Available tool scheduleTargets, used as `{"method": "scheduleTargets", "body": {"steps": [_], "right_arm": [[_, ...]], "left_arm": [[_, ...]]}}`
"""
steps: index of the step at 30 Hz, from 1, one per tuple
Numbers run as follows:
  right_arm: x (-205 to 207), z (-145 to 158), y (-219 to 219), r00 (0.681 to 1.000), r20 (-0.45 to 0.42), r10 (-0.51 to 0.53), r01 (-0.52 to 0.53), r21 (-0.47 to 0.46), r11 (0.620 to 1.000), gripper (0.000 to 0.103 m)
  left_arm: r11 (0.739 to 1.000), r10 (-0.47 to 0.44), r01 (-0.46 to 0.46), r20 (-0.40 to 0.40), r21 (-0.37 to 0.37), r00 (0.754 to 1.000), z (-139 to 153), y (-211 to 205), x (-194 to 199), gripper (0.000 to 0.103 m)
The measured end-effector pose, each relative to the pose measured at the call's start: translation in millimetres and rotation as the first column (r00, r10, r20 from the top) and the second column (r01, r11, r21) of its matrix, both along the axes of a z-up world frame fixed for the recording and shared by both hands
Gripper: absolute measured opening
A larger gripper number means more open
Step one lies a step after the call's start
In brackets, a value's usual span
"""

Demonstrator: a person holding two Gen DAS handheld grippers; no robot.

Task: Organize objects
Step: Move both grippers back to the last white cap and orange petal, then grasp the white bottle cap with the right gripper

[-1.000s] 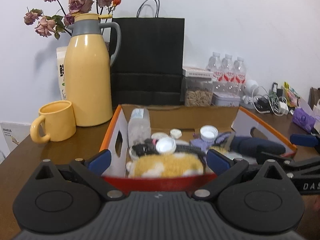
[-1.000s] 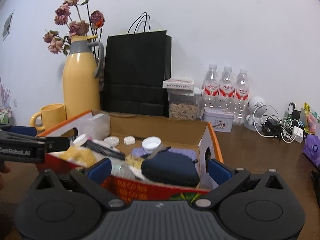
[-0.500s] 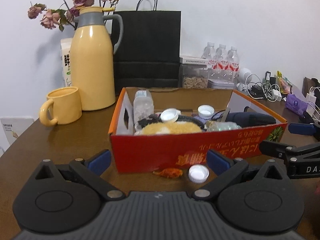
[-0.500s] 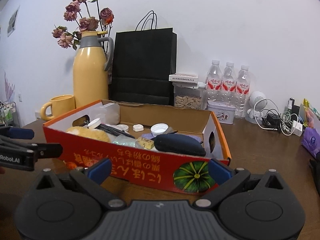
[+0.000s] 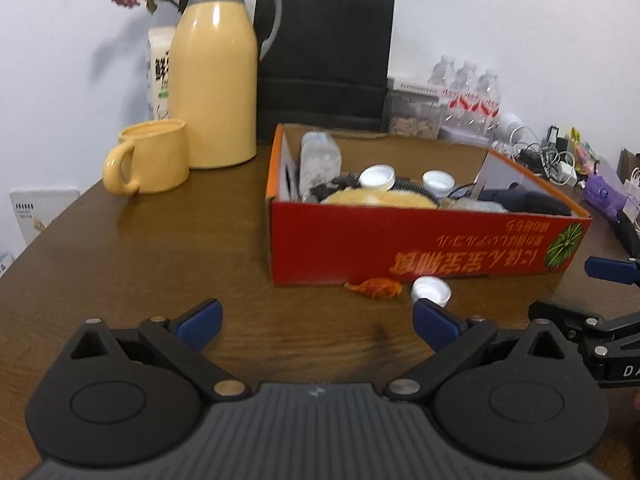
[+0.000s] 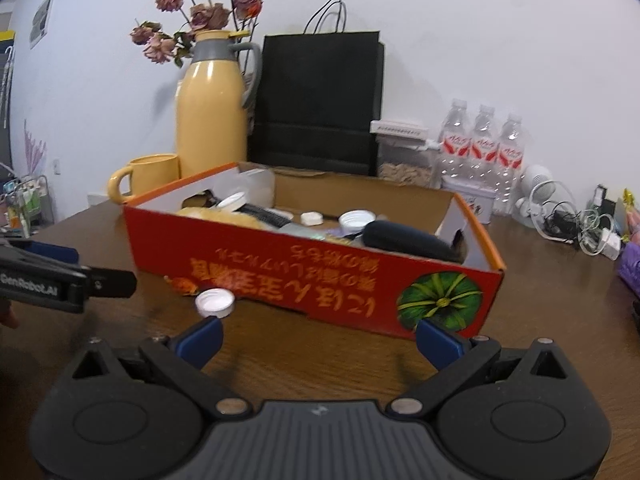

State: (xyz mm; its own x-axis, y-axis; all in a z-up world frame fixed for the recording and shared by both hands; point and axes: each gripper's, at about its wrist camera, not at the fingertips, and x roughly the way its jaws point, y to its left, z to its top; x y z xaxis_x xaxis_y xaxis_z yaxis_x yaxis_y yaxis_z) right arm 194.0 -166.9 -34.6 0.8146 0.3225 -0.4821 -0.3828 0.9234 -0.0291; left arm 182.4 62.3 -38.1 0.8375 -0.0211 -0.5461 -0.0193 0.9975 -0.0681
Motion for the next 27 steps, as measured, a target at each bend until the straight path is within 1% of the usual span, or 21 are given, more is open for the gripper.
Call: {"method": "scheduleTargets", "body": {"steps": [2, 5, 7, 8, 9, 11, 13, 16, 18, 20, 22, 27], "right_arm": [[3, -2, 5, 0.998, -0.051, 0.032, -0.031, 0.020, 0.999, 0.103], [9, -5, 17, 0.994, -0.089, 0.063, -0.061, 0.023, 0.998, 0.093], [15, -6, 25, 0.991, -0.109, 0.076, -0.074, 0.028, 0.997, 0.080], [19, -7, 30, 0.989, -0.123, 0.085, -0.082, 0.032, 0.996, 0.076], [22, -8, 35, 0.987, -0.133, 0.090, -0.086, 0.034, 0.996, 0.070], [29, -9, 46, 0.984, -0.148, 0.099, -0.095, 0.033, 0.995, 0.064], [35, -10, 55, 0.983, -0.154, 0.096, -0.091, 0.035, 0.995, 0.054], [44, -11, 62, 0.985, -0.160, 0.062, -0.056, 0.045, 0.997, 0.044], [46, -11, 66, 0.984, -0.164, 0.063, -0.054, 0.060, 0.997, 0.040], [47, -12, 71, 0.984, -0.163, 0.069, -0.061, 0.056, 0.997, 0.036], [48, -12, 74, 0.984, -0.161, 0.071, -0.063, 0.051, 0.997, 0.028], [45, -10, 70, 0.986, -0.150, 0.078, -0.069, 0.068, 0.995, 0.027]], "left_arm": [[1.000, 0.013, -0.013, -0.005, -0.009, 1.000, -1, 5, -1, 0.103], [0.999, 0.030, -0.030, -0.011, -0.021, 0.999, -1, 10, -2, 0.103], [0.999, 0.042, -0.042, -0.017, -0.029, 0.999, -1, 14, -2, 0.103], [0.998, 0.048, -0.048, -0.017, -0.033, 0.999, -1, 15, -2, 0.103], [0.998, 0.053, -0.053, -0.017, -0.037, 0.998, -1, 17, -2, 0.103], [0.997, 0.064, -0.065, -0.018, -0.047, 0.998, -1, 21, -3, 0.103], [0.996, 0.073, -0.074, -0.021, -0.057, 0.997, -1, 24, -3, 0.103], [0.994, 0.078, -0.080, -0.025, -0.068, 0.997, -1, 27, -3, 0.103], [0.994, 0.075, -0.076, -0.022, -0.073, 0.997, -1, 28, -3, 0.103], [0.995, 0.074, -0.075, -0.021, -0.073, 0.997, -1, 28, -3, 0.103], [0.995, 0.074, -0.075, -0.023, -0.072, 0.997, -1, 28, -3, 0.103], [0.994, 0.078, -0.080, -0.032, -0.075, 0.996, -3, 28, -1, 0.103]]}}
